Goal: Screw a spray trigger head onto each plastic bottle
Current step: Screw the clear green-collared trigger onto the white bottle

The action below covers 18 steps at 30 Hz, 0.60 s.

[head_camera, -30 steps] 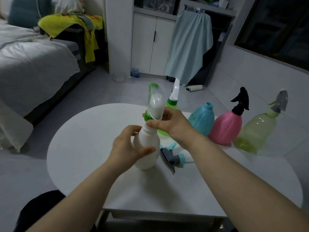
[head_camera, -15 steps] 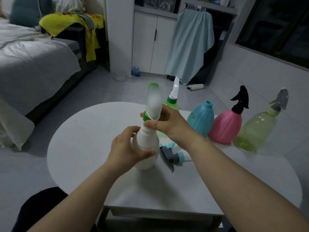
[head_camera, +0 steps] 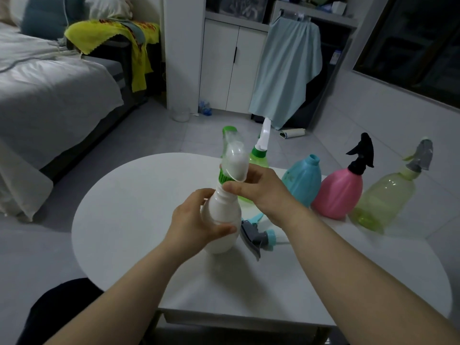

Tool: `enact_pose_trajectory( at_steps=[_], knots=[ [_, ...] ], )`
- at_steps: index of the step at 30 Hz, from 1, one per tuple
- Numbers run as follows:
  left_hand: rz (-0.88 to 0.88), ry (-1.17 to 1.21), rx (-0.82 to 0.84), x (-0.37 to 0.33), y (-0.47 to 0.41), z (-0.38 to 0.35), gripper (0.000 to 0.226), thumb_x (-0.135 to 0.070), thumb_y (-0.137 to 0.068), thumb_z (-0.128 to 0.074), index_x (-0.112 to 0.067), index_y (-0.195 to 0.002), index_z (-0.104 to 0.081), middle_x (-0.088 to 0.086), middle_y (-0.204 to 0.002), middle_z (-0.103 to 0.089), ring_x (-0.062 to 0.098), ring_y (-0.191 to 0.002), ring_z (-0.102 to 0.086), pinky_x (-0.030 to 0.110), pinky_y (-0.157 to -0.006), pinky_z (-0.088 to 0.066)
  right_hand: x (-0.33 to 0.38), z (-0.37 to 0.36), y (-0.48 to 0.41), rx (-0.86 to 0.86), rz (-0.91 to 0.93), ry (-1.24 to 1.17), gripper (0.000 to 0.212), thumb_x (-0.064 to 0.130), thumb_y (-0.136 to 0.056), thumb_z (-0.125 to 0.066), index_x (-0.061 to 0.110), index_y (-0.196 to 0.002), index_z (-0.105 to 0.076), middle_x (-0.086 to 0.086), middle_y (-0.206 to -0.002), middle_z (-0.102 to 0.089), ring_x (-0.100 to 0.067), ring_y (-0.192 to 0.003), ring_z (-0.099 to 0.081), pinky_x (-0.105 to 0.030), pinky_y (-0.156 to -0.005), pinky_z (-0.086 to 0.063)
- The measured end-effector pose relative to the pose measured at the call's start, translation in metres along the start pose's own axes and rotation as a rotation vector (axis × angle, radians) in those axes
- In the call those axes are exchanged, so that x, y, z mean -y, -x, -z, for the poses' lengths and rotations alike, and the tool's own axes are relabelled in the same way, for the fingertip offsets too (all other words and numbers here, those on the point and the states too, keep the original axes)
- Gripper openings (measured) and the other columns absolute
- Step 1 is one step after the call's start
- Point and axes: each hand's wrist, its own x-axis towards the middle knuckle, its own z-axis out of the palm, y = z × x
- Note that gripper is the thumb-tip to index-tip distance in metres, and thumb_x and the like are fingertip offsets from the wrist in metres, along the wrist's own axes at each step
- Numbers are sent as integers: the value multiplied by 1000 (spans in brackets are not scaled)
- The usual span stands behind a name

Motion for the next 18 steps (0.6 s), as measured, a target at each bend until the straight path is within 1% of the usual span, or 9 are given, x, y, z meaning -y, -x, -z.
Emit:
enact_pose_trajectory(
  at_steps=[2, 4, 6, 8, 10, 12, 15, 17, 18],
  knots=[
    [-11, -12, -16, 0, 0, -3, 69, -29, -56, -81, -29, -113, -42, -11, -99, -45, 11, -93, -44, 27, -79, -39, -3, -2, 0, -52, 28, -1, 22, 16, -69, -71, 35, -76, -63, 19, -78, -66, 4, -76, -62, -11, -70, -49],
    [-6, 121, 173, 2, -5, 9, 70, -29, -57, -80, -41, -111, -37, -17, -105, -45, 0, -96, -46, 14, -74, -39, -4, -1, 0, -33, 36, -22, 23, 15, -69, -70, 36, -76, -64, 22, -74, -68, 8, -75, -62, -7, -68, -49],
    [22, 224, 405, 4, -11, 24, 65, -27, -56, -73, -51, -105, -37, -29, -110, -45, -15, -99, -45, 1, -69, -39, -3, 3, 1, 38, 22, -30, 25, 16, -70, -69, 37, -83, -64, 23, -83, -68, 8, -82, -62, -9, -72, -49],
    [46, 236, 517, 6, -13, 31, 63, -22, -56, -70, -51, -102, -38, -30, -110, -47, -21, -97, -45, -4, -69, -38, -2, 5, 0, 103, 4, -36, 26, 16, -72, -68, 36, -89, -62, 20, -92, -65, 6, -88, -61, -12, -77, -49],
    [52, 214, 487, 8, -12, 27, 62, -18, -60, -75, -48, -100, -39, -27, -107, -50, -17, -97, -47, -1, -70, -40, -2, 6, 0, 122, -6, -43, 26, 16, -73, -67, 35, -90, -62, 19, -95, -65, 5, -90, -61, -11, -79, -49],
    [24, 180, 343, 9, -6, 18, 62, -16, -63, -78, -46, -100, -39, -26, -103, -49, -9, -97, -48, 4, -71, -40, -3, 5, 0, 86, 10, -50, 25, 15, -73, -67, 35, -89, -63, 21, -91, -66, 8, -85, -61, -6, -74, -48],
    [-48, 105, 130, 11, 2, 3, 63, -24, -59, -79, -46, -98, -35, -28, -96, -45, -6, -90, -46, 8, -71, -36, -5, 4, 2, 10, 41, -55, 24, 14, -72, -68, 32, -88, -64, 21, -89, -66, 11, -81, -61, -3, -70, -47],
    [-48, 90, 104, 11, 3, -1, 64, -26, -58, -79, -43, -100, -34, -27, -95, -43, 2, -89, -47, 19, -73, -36, -4, 5, 3, 8, 48, -33, 25, 15, -72, -67, 33, -88, -63, 20, -91, -65, 12, -81, -60, -3, -70, -46],
    [-37, 83, 118, 11, 2, -2, 65, -25, -59, -79, -43, -101, -33, -27, -95, -42, 5, -91, -46, 21, -74, -36, -2, 6, 3, 30, 44, -15, 25, 15, -73, -67, 35, -88, -61, 21, -92, -64, 13, -82, -60, -4, -71, -47]
  ],
)
